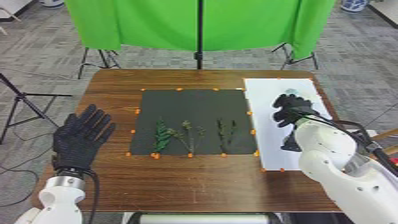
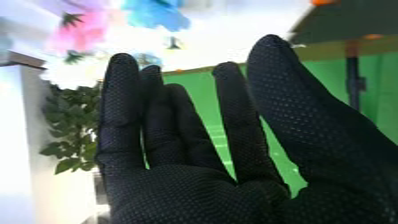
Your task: Arrange flowers
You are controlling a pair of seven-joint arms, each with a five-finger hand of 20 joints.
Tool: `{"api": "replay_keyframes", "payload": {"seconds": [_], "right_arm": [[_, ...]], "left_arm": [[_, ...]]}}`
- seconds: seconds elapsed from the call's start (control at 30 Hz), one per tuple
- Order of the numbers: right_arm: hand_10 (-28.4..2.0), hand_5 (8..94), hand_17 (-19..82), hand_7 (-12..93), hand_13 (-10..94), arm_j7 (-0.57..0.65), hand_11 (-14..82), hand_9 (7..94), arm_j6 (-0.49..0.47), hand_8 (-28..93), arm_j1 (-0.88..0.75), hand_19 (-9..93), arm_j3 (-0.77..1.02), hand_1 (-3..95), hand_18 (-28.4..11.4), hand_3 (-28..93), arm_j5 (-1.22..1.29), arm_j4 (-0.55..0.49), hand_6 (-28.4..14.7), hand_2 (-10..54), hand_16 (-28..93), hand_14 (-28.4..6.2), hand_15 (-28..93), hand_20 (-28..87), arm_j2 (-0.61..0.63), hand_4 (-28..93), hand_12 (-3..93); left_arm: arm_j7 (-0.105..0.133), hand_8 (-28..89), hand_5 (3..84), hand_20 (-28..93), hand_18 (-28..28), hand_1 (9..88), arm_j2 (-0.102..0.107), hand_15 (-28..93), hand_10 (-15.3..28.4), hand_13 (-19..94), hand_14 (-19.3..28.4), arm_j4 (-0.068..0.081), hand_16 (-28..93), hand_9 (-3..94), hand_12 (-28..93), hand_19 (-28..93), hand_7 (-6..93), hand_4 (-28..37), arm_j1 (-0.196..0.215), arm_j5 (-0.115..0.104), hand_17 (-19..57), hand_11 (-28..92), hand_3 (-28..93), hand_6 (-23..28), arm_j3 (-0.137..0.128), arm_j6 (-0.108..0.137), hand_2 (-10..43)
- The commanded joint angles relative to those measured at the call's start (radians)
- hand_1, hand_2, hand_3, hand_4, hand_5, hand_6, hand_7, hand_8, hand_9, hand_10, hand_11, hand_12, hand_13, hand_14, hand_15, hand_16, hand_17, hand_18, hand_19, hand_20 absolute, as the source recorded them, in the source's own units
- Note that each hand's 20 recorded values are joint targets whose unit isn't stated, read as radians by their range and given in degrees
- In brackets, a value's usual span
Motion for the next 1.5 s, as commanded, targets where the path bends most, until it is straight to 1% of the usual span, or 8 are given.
{"api": "replay_keyframes", "payload": {"seconds": [0.03,0.33,0.47,0.63,0.87,1.07,1.27,1.5], "right_arm": [[-21.1,45.7,21,16,34,0.076,9.7,37.3,-0.067,-12,-0.046,72,0.046,52.9,-23.2,82,0.021,0.051,-4.8,-9.4,6,-17.6,39,21,-0.031,-28,12.8],[-16.2,56.4,33,20,56,0.052,17.0,58.5,-0.013,-13,-0.112,80,0.038,65.0,-21.3,70,-0.025,0.059,0.3,-9.5,27,-8.6,40,35,-0.036,-28,18.1],[-12.2,64.5,33,23,61,0.039,9.6,73.1,0.055,-3,-0.123,79,0.019,65.9,-21.3,67,-0.047,0.060,0.3,-9.5,34,-7.6,40,39,-0.034,-28,37.2],[-11.0,71.4,33,33,64,0.014,10.2,78.9,0.136,7,-0.138,79,0.007,64.3,-21.7,66,-0.082,0.057,-0.5,-9.5,35,-7.0,40,39,-0.022,-28,40.8],[-10.8,72.2,33,34,65,-0.026,9.5,79.9,0.243,8,-0.085,79,-0.025,64.1,-21.8,68,-0.109,-0.020,-0.5,-9.5,36,-6.8,39,39,-0.022,-28,41.2],[-10.9,72.3,33,34,64,-0.119,9.0,79.8,0.256,9,0.176,78,-0.240,63.6,-22.0,69,-0.145,-0.020,-0.6,-9.5,36,-7.2,39,39,-0.153,-28,41.0],[-11.0,72.2,31,34,64,-0.245,8.3,79.4,0.244,10,0.411,77,-0.472,62.7,-22.5,69,-0.151,0.104,-0.5,-9.5,36,-7.5,38,39,-0.267,-28,39.9],[-11.2,71.8,31,35,63,-0.343,7.4,78.0,0.210,10,0.561,76,-0.664,62.1,-22.5,70,-0.184,0.215,-0.2,-9.5,36,-7.5,37,38,-0.353,-28,38.7]], "left_arm": [[-0.016,-10,48.4,14,14.1,30.3,-0.026,43,14.8,32,13.9,-0.007,-6,41.3,13,35,21.4,-28.3,0.024,0.005,-3.5,29,74,6.8,0.017,0.050,15.8],[-0.017,-11,48.9,14,14.1,30.4,-0.030,44,14.8,32,14.0,-0.010,-6,41.8,13,35,21.8,-28.3,0.039,0.001,-3.6,29,74,7.1,0.009,0.050,15.9],[-0.023,-11,48.9,14,14.1,30.4,-0.032,44,14.8,33,14.1,-0.007,-6,42.0,13,35,21.8,-28.3,0.033,0.003,-3.6,29,74,7.1,0.014,0.044,15.9],[-0.030,-11,48.9,14,14.1,30.4,-0.033,44,14.8,33,14.1,-0.005,-7,42.0,13,35,21.8,-28.3,0.034,0.002,-3.6,29,74,7.1,0.015,0.041,16.0],[-0.021,-11,48.9,14,14.1,30.3,-0.034,44,14.8,33,14.1,-0.010,-7,42.0,13,35,21.7,-28.3,0.056,0.005,-3.6,29,74,7.1,-0.005,0.042,15.9],[-0.009,-11,48.7,13,14.2,30.2,-0.044,44,14.9,32,14.1,-0.026,-7,41.9,13,35,21.5,-28.3,0.138,-0.005,-3.7,29,74,7.2,-0.036,0.071,15.7],[0.002,-11,48.6,13,14.1,30.1,-0.033,43,14.7,32,14.0,-0.022,-7,41.7,13,35,21.3,-28.3,0.134,0.004,-3.7,29,75,7.2,-0.030,0.075,15.2],[0.000,-10,48.5,13,14.1,30.1,-0.009,42,14.6,32,13.8,-0.001,-7,41.6,13,35,21.2,-28.3,0.076,0.003,-3.7,28,75,7.2,0.000,0.076,14.9]]}}
